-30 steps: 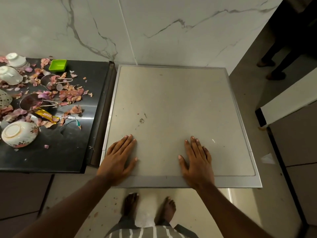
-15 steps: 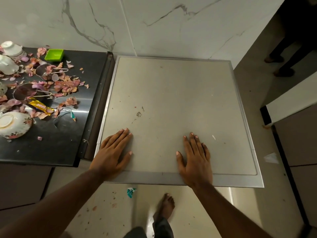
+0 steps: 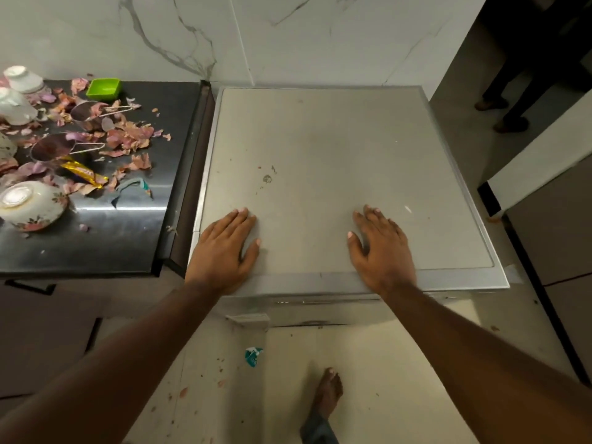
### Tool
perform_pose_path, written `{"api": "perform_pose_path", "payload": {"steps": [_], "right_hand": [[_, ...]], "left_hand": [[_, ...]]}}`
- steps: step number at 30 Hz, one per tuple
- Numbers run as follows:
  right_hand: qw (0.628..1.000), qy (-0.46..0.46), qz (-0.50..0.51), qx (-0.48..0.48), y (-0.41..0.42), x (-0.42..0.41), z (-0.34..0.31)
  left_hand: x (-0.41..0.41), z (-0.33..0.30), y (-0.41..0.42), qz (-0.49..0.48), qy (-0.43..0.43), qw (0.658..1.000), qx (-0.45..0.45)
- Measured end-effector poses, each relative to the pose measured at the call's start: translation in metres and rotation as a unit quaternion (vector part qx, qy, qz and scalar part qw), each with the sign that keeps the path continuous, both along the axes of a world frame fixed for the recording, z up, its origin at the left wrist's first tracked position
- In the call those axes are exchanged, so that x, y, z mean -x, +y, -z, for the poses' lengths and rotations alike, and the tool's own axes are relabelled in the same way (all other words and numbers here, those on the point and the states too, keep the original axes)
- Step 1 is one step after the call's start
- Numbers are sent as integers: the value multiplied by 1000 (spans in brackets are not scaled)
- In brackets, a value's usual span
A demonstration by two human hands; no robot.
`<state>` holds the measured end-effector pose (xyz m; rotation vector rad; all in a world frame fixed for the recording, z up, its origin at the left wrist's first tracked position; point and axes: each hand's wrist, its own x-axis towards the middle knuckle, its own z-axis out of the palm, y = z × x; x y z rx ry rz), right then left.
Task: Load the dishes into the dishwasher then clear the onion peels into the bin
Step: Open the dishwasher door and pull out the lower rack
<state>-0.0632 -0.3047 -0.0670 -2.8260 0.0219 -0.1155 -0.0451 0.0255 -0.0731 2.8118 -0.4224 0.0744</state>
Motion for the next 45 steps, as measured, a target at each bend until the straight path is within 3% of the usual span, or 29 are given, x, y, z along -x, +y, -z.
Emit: {"api": "perform_pose_path", "payload": {"steps": [3,9,17,45], "right_hand": [[1000,-10,2,-2,1,-4,-1],[1000,-11,1,8,3,-2,0],[999,-40,5,-9,2,-3,6],[997,-65,10,-36,2,-3,4]], "left_hand": [[6,1,1,-19,0,1000,10],[1,-2,10,39,28,999,15],[-1,-2,5,2,-10,999,36],[2,-4,1,-16,-18,998,64]]}}
